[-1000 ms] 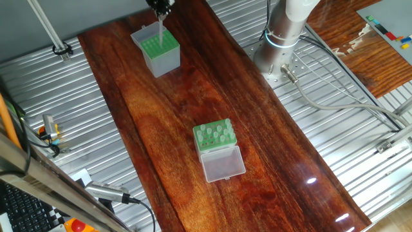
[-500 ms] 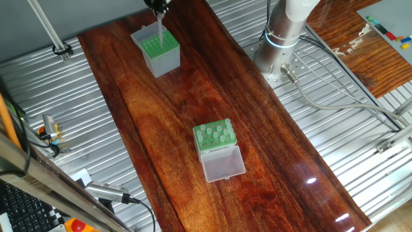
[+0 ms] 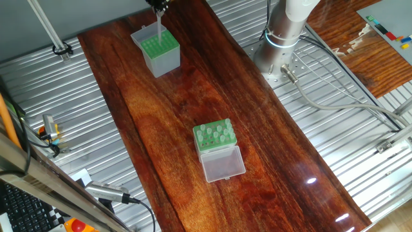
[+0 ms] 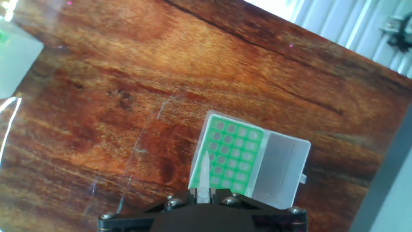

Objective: Transfer all large pipette tips from one holder to another

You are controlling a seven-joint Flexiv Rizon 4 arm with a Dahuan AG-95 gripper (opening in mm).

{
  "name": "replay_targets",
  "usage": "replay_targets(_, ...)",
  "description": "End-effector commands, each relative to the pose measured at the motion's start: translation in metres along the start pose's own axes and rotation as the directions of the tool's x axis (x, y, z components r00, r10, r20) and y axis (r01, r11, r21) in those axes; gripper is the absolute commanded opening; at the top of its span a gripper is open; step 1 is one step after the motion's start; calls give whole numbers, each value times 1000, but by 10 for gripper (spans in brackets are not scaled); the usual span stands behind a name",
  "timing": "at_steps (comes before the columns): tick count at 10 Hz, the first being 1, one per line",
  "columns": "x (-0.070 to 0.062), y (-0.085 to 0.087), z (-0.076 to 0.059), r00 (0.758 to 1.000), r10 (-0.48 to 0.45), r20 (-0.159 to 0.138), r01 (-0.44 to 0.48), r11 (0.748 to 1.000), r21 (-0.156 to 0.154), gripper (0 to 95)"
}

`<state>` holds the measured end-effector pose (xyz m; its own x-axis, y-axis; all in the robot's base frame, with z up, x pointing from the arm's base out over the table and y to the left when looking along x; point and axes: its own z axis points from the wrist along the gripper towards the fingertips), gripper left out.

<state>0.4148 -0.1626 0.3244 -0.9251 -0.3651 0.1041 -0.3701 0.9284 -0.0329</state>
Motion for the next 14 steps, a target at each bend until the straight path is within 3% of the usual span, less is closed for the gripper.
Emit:
replay_targets(1,5,-15,3,991,-128,26,127,992,10,0)
replay_targets(3,7,-34,9,983,-184,21,183,983,22,0)
replay_targets(6,4,-41,6,979,-203,20,202,979,22,0)
replay_targets(8,-2,-33,3,980,-197,32,197,980,6,0)
replay_targets(12,-17,-3,-5,986,-164,25,164,986,11,0)
replay_targets(14,-17,-3,-4,984,-175,30,175,985,14,0)
